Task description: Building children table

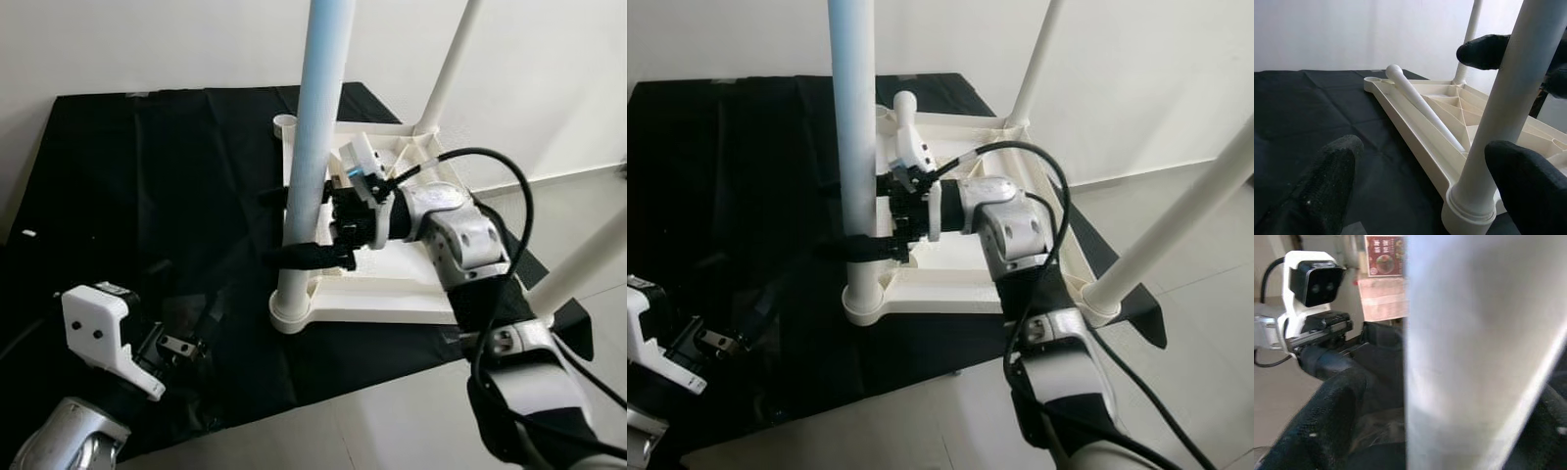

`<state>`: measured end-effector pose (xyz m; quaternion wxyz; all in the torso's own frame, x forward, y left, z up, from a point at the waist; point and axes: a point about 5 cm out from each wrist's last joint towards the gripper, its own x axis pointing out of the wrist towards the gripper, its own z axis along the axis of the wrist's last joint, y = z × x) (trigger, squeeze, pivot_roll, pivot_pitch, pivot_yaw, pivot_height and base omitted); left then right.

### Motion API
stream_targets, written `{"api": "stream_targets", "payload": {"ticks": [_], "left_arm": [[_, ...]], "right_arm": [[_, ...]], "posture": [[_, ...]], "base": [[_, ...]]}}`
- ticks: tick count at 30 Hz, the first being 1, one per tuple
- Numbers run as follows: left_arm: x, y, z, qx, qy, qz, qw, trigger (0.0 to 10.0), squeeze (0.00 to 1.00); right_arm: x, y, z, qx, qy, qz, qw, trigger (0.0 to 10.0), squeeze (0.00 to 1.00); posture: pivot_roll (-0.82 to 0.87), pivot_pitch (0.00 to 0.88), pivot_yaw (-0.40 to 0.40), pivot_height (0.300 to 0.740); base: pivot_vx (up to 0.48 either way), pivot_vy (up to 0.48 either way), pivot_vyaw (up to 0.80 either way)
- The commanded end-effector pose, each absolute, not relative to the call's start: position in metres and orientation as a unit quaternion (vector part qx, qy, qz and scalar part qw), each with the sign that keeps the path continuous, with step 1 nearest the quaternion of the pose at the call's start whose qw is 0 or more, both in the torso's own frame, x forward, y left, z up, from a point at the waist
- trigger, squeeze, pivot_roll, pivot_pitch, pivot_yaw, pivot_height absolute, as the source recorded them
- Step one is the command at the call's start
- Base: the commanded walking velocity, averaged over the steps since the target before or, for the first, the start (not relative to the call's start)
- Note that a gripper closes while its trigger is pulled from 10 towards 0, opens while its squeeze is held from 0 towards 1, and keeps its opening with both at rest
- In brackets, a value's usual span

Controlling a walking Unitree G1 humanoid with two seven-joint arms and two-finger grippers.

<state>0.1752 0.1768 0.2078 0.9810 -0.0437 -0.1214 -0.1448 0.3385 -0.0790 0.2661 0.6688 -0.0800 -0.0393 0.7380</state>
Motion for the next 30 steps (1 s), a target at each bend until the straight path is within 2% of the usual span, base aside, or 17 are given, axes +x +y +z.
{"api": "stream_targets", "payload": {"ticks": [1,3,4,13,17,19,20,21,22,23,24,25,26,30], "left_arm": [[0.172,0.175,0.210,-0.044,-0.120,-0.149,0.981,10.0,0.00],[0.172,0.175,0.210,-0.044,-0.120,-0.149,0.981,10.0,0.00],[0.171,0.175,0.210,-0.044,-0.118,-0.149,0.981,10.0,0.00],[0.170,0.175,0.210,-0.044,-0.116,-0.147,0.981,10.0,0.00],[0.171,0.175,0.210,-0.044,-0.116,-0.147,0.981,10.0,0.00],[0.171,0.175,0.210,-0.044,-0.117,-0.147,0.981,10.0,0.00],[0.172,0.176,0.210,-0.044,-0.117,-0.147,0.981,10.0,0.00],[0.173,0.178,0.210,-0.043,-0.118,-0.146,0.981,10.0,0.00],[0.173,0.179,0.210,-0.042,-0.118,-0.146,0.981,10.0,0.00],[0.175,0.181,0.210,-0.041,-0.119,-0.145,0.981,10.0,0.00],[0.175,0.181,0.210,-0.041,-0.119,-0.145,0.981,10.0,0.00],[0.176,0.182,0.210,-0.040,-0.119,-0.145,0.981,10.0,0.00],[0.178,0.182,0.210,-0.038,-0.118,-0.146,0.981,10.0,0.00],[0.182,0.182,0.208,-0.039,-0.118,-0.149,0.981,10.0,0.00]], "right_arm": [[0.344,-0.080,0.272,-0.079,-0.041,0.747,0.659,3.3,0.00],[0.344,-0.080,0.272,-0.079,-0.041,0.747,0.659,3.3,0.00],[0.352,-0.082,0.272,-0.071,-0.034,0.750,0.657,0.0,0.00],[0.358,-0.091,0.275,-0.061,-0.030,0.763,0.643,0.0,0.00],[0.357,-0.095,0.274,-0.062,-0.032,0.761,0.645,0.0,0.00],[0.353,-0.101,0.267,-0.066,-0.035,0.752,0.655,0.0,0.00],[0.348,-0.103,0.256,-0.063,-0.033,0.718,0.692,0.0,0.00],[0.344,-0.094,0.236,-0.056,-0.021,0.645,0.762,0.0,0.00],[0.342,-0.084,0.218,-0.043,-0.009,0.526,0.849,0.0,0.00],[0.322,-0.077,0.191,-0.051,0.026,0.411,0.910,0.0,0.00],[0.322,-0.077,0.191,-0.051,0.026,0.411,0.910,0.0,0.00],[0.307,-0.078,0.179,-0.055,0.044,0.331,0.941,0.0,0.00],[0.293,-0.071,0.178,-0.061,0.032,0.317,0.946,0.0,0.00],[0.296,-0.062,0.187,-0.073,-0.001,0.338,0.938,0.0,0.00]], "posture": [[-0.02,0.150,-0.106,0.740],[-0.02,0.150,-0.106,0.740],[-0.01,0.153,-0.107,0.740],[-0.02,0.155,-0.104,0.740],[-0.03,0.155,-0.104,0.740],[-0.04,0.159,-0.110,0.740],[-0.05,0.157,-0.112,0.740],[-0.05,0.155,-0.110,0.740],[-0.05,0.155,-0.110,0.740],[-0.07,0.156,-0.097,0.740],[-0.07,0.156,-0.097,0.740],[-0.07,0.156,-0.093,0.740],[-0.07,0.150,-0.084,0.740],[-0.09,0.123,-0.069,0.740]], "base": [[0.000,0.000,0.00],[0.000,0.000,0.00],[0.000,0.000,0.00],[0.000,0.000,0.00],[0.000,0.000,0.00],[0.000,0.000,0.00],[0.000,0.000,0.00],[0.000,0.000,0.00],[0.000,0.000,0.00],[0.000,0.000,0.00],[0.000,0.000,0.00],[0.000,0.000,0.00],[0.000,0.000,0.00],[0.000,0.000,0.00]]}}
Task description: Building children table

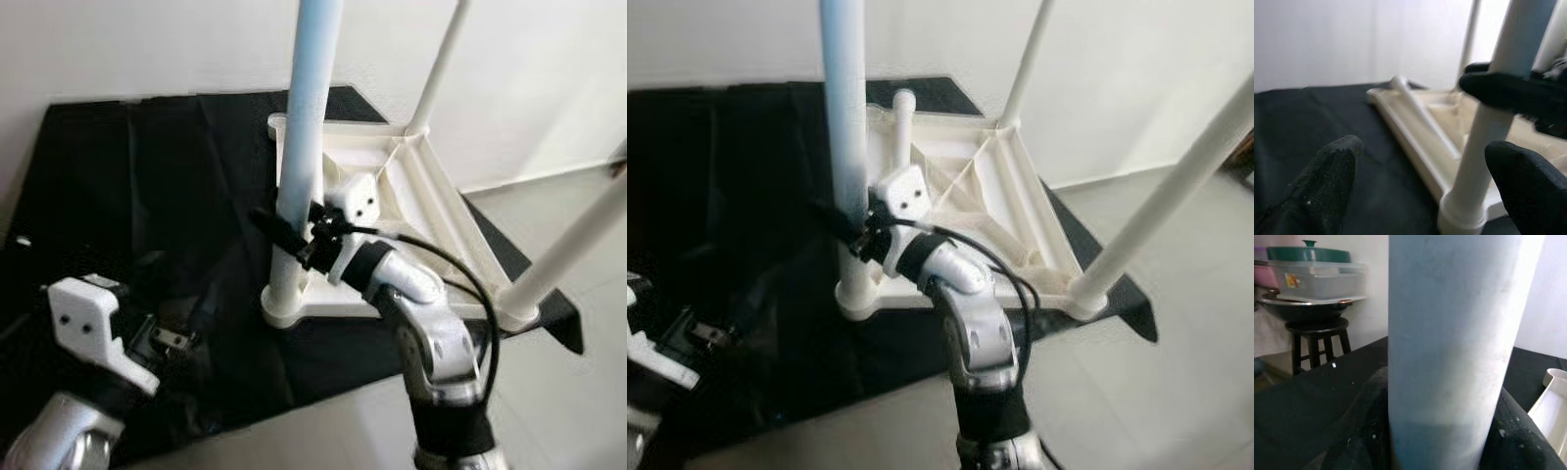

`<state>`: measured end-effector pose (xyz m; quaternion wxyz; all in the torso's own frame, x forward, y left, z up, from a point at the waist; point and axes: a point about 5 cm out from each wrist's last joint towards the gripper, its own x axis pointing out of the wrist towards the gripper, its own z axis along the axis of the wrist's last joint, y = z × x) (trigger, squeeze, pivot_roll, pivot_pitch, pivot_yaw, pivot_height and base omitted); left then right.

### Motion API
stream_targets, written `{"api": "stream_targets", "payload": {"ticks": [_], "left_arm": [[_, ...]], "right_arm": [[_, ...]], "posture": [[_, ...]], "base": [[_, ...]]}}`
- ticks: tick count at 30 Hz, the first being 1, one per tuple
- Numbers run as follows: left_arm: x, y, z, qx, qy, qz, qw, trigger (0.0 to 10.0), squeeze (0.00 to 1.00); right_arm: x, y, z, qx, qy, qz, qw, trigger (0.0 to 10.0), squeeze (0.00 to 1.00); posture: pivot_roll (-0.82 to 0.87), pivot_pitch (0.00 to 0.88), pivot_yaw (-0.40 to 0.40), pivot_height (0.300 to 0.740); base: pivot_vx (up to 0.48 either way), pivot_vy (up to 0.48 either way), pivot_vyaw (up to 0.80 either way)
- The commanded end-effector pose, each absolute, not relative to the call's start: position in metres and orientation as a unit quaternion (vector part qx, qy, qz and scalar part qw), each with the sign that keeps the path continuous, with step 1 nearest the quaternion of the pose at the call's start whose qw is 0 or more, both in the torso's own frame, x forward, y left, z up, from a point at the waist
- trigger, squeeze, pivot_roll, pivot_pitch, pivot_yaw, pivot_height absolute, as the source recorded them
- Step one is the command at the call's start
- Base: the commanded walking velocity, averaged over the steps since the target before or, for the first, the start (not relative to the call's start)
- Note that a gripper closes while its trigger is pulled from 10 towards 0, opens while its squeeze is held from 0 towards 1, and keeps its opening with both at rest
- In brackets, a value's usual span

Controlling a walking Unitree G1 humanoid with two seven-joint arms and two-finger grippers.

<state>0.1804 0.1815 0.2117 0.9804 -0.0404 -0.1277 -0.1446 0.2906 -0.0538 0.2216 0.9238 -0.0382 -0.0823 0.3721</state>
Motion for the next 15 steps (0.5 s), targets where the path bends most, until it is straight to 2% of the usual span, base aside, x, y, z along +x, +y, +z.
{"api": "stream_targets", "payload": {"ticks": [1,4,5,6,7,9,10,12,15], "left_arm": [[0.184,0.182,0.208,-0.039,-0.118,-0.152,0.981,10.0,0.00],[0.185,0.181,0.207,-0.040,-0.118,-0.153,0.980,10.0,0.00],[0.186,0.181,0.207,-0.040,-0.120,-0.151,0.980,10.0,0.00],[0.186,0.181,0.207,-0.040,-0.120,-0.151,0.980,10.0,0.00],[0.186,0.181,0.207,-0.040,-0.120,-0.150,0.981,10.0,0.00],[0.186,0.182,0.207,-0.041,-0.122,-0.146,0.981,10.0,0.00],[0.187,0.182,0.206,-0.041,-0.123,-0.146,0.981,10.0,0.00],[0.187,0.182,0.206,-0.041,-0.123,-0.146,0.981,10.0,0.00],[0.188,0.181,0.206,-0.043,-0.122,-0.148,0.981,10.0,0.00]], "right_arm": [[0.300,-0.059,0.190,-0.072,-0.006,0.350,0.934,0.0,0.00],[0.305,-0.058,0.193,-0.069,-0.010,0.353,0.933,0.0,0.00],[0.308,-0.056,0.195,-0.064,-0.009,0.358,0.932,0.5,0.00],[0.308,-0.056,0.195,-0.064,-0.009,0.358,0.932,0.5,0.00],[0.309,-0.054,0.196,-0.061,-0.008,0.361,0.931,10.0,0.00],[0.308,-0.053,0.200,-0.062,-0.012,0.357,0.932,10.0,0.00],[0.303,-0.051,0.208,-0.054,-0.016,0.357,0.932,10.0,0.98],[0.303,-0.051,0.208,-0.054,-0.016,0.357,0.932,10.0,0.98],[0.304,-0.048,0.227,-0.023,-0.043,0.395,0.917,10.0,1.00]], "posture": [[-0.08,0.116,-0.084,0.740],[-0.09,0.109,-0.091,0.740],[-0.10,0.107,-0.090,0.740],[-0.10,0.107,-0.090,0.740],[-0.10,0.106,-0.090,0.740],[-0.10,0.106,-0.090,0.740],[-0.11,0.098,-0.092,0.740],[-0.11,0.098,-0.092,0.740],[-0.11,0.090,-0.092,0.740]], "base": [[0.000,0.000,0.00],[0.000,0.000,0.00],[0.000,0.000,0.00],[0.000,0.000,0.00],[0.000,0.000,0.00],[0.000,0.000,0.00],[0.000,0.000,0.00],[0.000,0.000,0.00],[0.000,0.000,0.00]]}}
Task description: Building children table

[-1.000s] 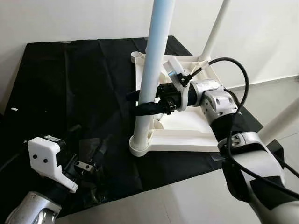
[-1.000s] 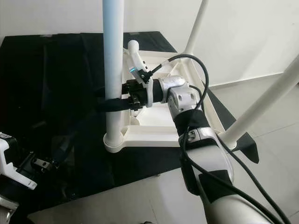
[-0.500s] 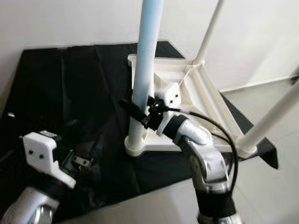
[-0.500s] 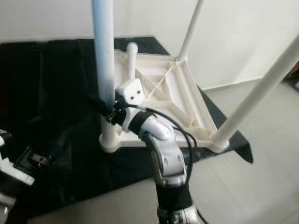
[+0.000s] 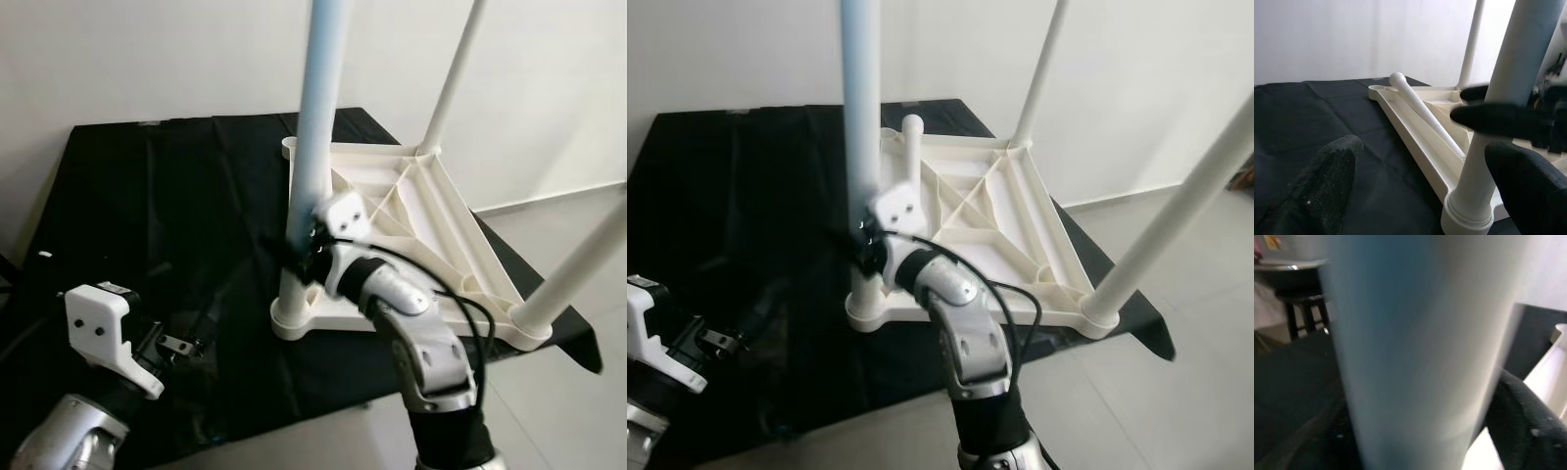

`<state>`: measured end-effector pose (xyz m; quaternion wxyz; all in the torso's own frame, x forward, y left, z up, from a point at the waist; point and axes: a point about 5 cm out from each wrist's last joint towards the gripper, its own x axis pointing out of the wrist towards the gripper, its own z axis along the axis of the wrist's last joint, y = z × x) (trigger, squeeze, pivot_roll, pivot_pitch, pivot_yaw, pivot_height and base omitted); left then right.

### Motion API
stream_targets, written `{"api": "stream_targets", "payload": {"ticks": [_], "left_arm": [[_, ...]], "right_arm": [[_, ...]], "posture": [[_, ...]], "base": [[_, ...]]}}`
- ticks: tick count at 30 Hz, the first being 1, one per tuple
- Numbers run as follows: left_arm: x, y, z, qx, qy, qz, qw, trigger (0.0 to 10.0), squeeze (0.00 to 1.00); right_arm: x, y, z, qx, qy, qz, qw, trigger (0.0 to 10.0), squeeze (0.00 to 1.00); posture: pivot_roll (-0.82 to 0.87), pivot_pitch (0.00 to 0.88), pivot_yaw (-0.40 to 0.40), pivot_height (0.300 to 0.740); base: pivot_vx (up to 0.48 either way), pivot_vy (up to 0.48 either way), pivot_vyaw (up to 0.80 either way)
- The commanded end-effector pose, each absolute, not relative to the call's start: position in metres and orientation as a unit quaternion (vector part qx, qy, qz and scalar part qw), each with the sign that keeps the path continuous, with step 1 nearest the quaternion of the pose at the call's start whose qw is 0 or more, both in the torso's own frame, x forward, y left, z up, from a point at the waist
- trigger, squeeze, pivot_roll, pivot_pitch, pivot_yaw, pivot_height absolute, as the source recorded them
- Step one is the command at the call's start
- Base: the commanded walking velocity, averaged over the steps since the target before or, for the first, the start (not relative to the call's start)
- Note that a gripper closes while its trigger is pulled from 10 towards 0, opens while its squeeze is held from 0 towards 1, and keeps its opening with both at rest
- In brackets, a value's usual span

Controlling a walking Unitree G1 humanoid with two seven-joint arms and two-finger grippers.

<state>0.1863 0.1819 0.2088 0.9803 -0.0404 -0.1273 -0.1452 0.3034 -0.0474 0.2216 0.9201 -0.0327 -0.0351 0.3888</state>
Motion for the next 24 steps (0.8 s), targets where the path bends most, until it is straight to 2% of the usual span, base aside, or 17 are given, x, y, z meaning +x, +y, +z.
{"api": "stream_targets", "payload": {"ticks": [1,2,3,5,6,8,9,10,11,12,13,14,16,17,24], "left_arm": [[0.188,0.181,0.205,-0.043,-0.122,-0.149,0.980,10.0,0.00],[0.188,0.180,0.205,-0.044,-0.122,-0.150,0.980,10.0,0.00],[0.188,0.180,0.205,-0.044,-0.122,-0.150,0.980,10.0,0.00],[0.188,0.179,0.205,-0.044,-0.122,-0.150,0.980,10.0,0.00],[0.188,0.179,0.205,-0.044,-0.122,-0.150,0.980,10.0,0.00],[0.187,0.178,0.205,-0.044,-0.122,-0.149,0.980,10.0,0.00],[0.187,0.178,0.205,-0.044,-0.122,-0.149,0.980,10.0,0.00],[0.186,0.178,0.205,-0.045,-0.122,-0.149,0.980,10.0,0.00],[0.185,0.178,0.205,-0.045,-0.122,-0.149,0.980,10.0,0.00],[0.185,0.178,0.206,-0.045,-0.121,-0.149,0.980,10.0,0.00],[0.185,0.178,0.206,-0.045,-0.121,-0.149,0.980,10.0,0.00],[0.184,0.178,0.206,-0.045,-0.121,-0.149,0.980,10.0,0.00],[0.183,0.178,0.206,-0.046,-0.119,-0.149,0.981,10.0,0.00],[0.182,0.177,0.206,-0.046,-0.119,-0.149,0.981,10.0,0.00],[0.181,0.177,0.206,-0.046,-0.118,-0.149,0.981,10.0,0.00]], "right_arm": [[0.306,-0.049,0.235,-0.011,-0.056,0.411,0.910,10.0,1.00],[0.310,-0.050,0.241,-0.003,-0.068,0.441,0.895,10.0,1.00],[0.310,-0.050,0.241,-0.003,-0.068,0.441,0.895,10.0,1.00],[0.316,-0.057,0.244,0.002,-0.061,0.540,0.839,10.0,1.00],[0.316,-0.057,0.244,0.002,-0.061,0.540,0.839,10.0,1.00],[0.323,-0.067,0.244,-0.003,-0.053,0.593,0.803,10.0,1.00],[0.323,-0.067,0.244,-0.003,-0.053,0.593,0.803,10.0,1.00],[0.329,-0.071,0.245,-0.015,-0.055,0.615,0.786,10.0,1.00],[0.333,-0.074,0.243,-0.033,-0.041,0.645,0.763,10.0,0.71],[0.335,-0.077,0.241,-0.054,-0.030,0.670,0.740,10.0,0.51],[0.335,-0.077,0.241,-0.054,-0.030,0.670,0.740,10.0,0.51],[0.339,-0.078,0.241,-0.056,-0.014,0.683,0.729,10.0,0.00],[0.346,-0.079,0.241,-0.055,0.000,0.687,0.724,10.0,0.00],[0.350,-0.079,0.240,-0.049,0.006,0.685,0.727,0.0,0.00],[0.354,-0.081,0.238,-0.045,0.013,0.690,0.722,0.0,0.00]], "posture": [[-0.11,0.090,-0.092,0.740],[-0.11,0.089,-0.093,0.740],[-0.11,0.089,-0.093,0.740],[-0.10,0.087,-0.102,0.740],[-0.10,0.087,-0.102,0.740],[-0.10,0.085,-0.103,0.740],[-0.10,0.085,-0.103,0.740],[-0.09,0.088,-0.103,0.740],[-0.09,0.094,-0.090,0.740],[-0.09,0.094,-0.090,0.740],[-0.09,0.094,-0.090,0.740],[-0.07,0.100,-0.086,0.740],[-0.05,0.102,-0.088,0.740],[-0.04,0.106,-0.088,0.740],[-0.04,0.109,-0.092,0.740]], "base": [[0.000,0.000,0.00],[0.000,0.000,0.00],[0.000,0.000,0.00],[0.000,0.000,0.00],[0.000,0.000,0.00],[0.000,0.000,0.00],[0.000,0.000,0.00],[0.000,0.000,0.00],[0.000,0.000,0.00],[0.000,0.000,0.00],[0.000,0.000,0.00],[0.000,0.000,0.00],[0.000,0.000,0.00],[0.000,0.000,0.00],[0.000,0.000,0.00]]}}
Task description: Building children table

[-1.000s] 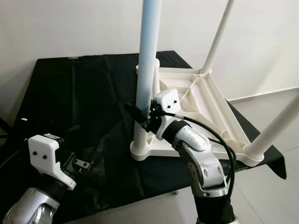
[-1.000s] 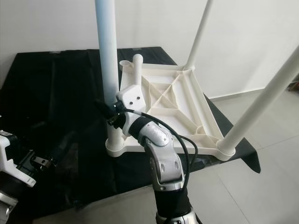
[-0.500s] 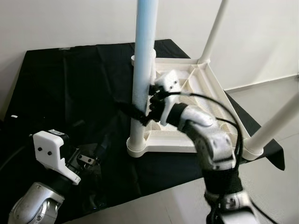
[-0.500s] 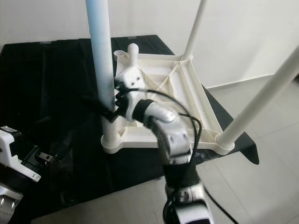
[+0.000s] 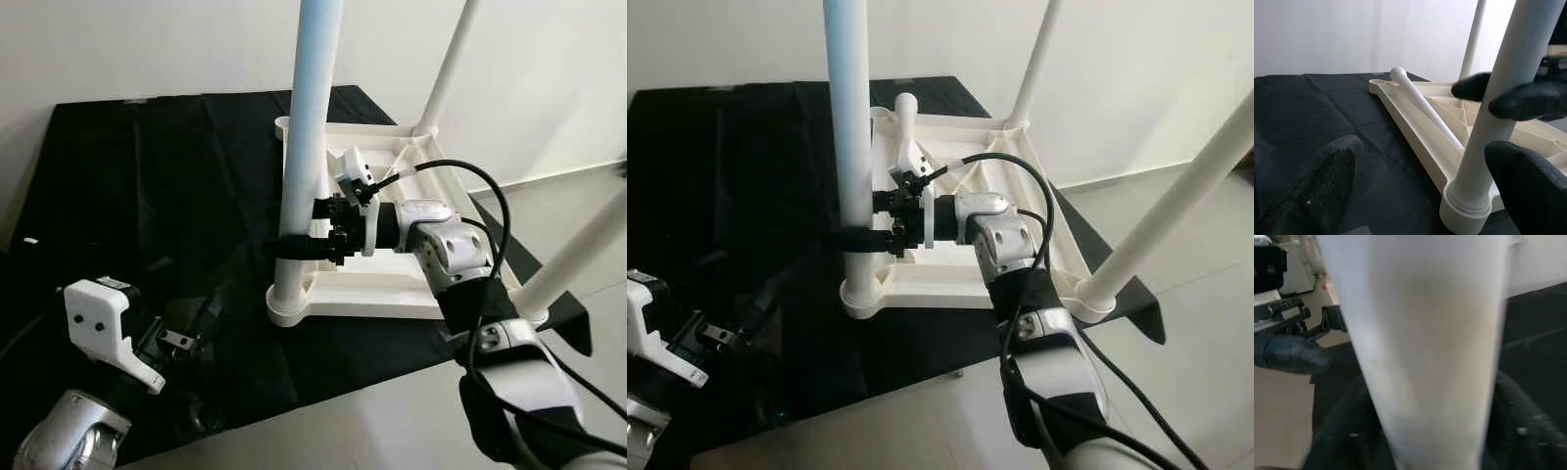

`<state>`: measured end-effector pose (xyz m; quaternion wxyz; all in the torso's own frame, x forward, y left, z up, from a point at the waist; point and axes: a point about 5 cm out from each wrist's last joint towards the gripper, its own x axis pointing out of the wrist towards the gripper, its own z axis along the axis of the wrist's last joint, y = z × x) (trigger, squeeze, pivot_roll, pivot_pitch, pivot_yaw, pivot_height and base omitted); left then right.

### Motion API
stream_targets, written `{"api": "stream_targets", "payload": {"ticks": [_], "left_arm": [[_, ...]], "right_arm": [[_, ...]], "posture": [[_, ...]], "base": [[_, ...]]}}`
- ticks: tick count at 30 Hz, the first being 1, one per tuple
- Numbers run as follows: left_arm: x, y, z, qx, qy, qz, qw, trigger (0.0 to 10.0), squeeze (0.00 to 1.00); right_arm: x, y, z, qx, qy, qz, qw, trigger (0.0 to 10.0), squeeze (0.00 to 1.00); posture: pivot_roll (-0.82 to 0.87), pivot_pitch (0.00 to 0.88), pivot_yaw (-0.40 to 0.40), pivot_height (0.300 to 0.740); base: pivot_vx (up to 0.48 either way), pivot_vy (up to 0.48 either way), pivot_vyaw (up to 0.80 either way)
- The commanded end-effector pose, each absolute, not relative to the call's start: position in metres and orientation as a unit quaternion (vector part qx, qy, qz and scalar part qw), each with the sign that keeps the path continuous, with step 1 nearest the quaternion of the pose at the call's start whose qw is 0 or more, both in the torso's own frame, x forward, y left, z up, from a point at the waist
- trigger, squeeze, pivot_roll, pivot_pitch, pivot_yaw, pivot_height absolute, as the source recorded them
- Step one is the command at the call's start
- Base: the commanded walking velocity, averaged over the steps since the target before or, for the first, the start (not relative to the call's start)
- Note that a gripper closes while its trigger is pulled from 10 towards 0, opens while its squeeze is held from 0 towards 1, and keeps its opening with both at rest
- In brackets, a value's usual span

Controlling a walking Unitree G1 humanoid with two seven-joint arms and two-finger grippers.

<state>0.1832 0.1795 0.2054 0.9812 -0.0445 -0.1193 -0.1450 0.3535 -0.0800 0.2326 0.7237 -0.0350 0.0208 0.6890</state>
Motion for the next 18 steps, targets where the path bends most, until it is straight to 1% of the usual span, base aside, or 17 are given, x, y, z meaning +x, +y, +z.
{"api": "stream_targets", "payload": {"ticks": [1,7,10,12,13,15,16,17,18], "left_arm": [[0.180,0.177,0.206,-0.046,-0.117,-0.148,0.981,10.0,0.00],[0.180,0.178,0.207,-0.046,-0.117,-0.147,0.981,10.0,0.00],[0.181,0.178,0.206,-0.046,-0.117,-0.147,0.981,10.0,0.00],[0.181,0.179,0.207,-0.046,-0.118,-0.147,0.981,10.0,0.00],[0.181,0.179,0.207,-0.046,-0.118,-0.147,0.981,10.0,0.00],[0.181,0.179,0.207,-0.046,-0.118,-0.146,0.981,10.0,0.00],[0.181,0.180,0.207,-0.045,-0.118,-0.146,0.981,10.0,0.00],[0.181,0.181,0.207,-0.045,-0.119,-0.146,0.981,10.0,0.00],[0.181,0.181,0.207,-0.045,-0.119,-0.146,0.981,10.0,0.00]], "right_arm": [[0.356,-0.083,0.237,-0.041,0.017,0.696,0.716,0.0,0.00],[0.360,-0.090,0.238,-0.041,0.013,0.708,0.705,0.0,0.00],[0.361,-0.094,0.239,-0.043,0.004,0.700,0.713,0.0,0.00],[0.361,-0.099,0.240,-0.052,-0.014,0.675,0.736,0.0,0.00],[0.361,-0.099,0.240,-0.052,-0.014,0.675,0.736,0.0,0.00],[0.362,-0.102,0.240,-0.058,-0.024,0.627,0.777,0.0,0.00],[0.358,-0.100,0.235,-0.055,-0.027,0.585,0.809,0.0,0.00],[0.356,-0.099,0.233,-0.051,-0.030,0.555,0.830,0.0,0.00],[0.356,-0.099,0.233,-0.051,-0.030,0.555,0.830,0.0,0.00]], "posture": [[-0.04,0.111,-0.093,0.740],[-0.04,0.112,-0.089,0.740],[-0.05,0.111,-0.088,0.740],[-0.06,0.114,-0.087,0.740],[-0.06,0.114,-0.087,0.740],[-0.06,0.117,-0.090,0.740],[-0.07,0.118,-0.095,0.740],[-0.07,0.118,-0.095,0.740],[-0.07,0.118,-0.095,0.740]], "base": [[0.000,0.000,0.00],[0.000,0.000,0.00],[0.000,0.000,0.00],[0.000,0.000,0.00],[0.000,0.000,0.00],[0.000,0.000,0.00],[0.000,0.000,0.00],[0.000,0.000,0.00],[0.000,0.000,0.00]]}}
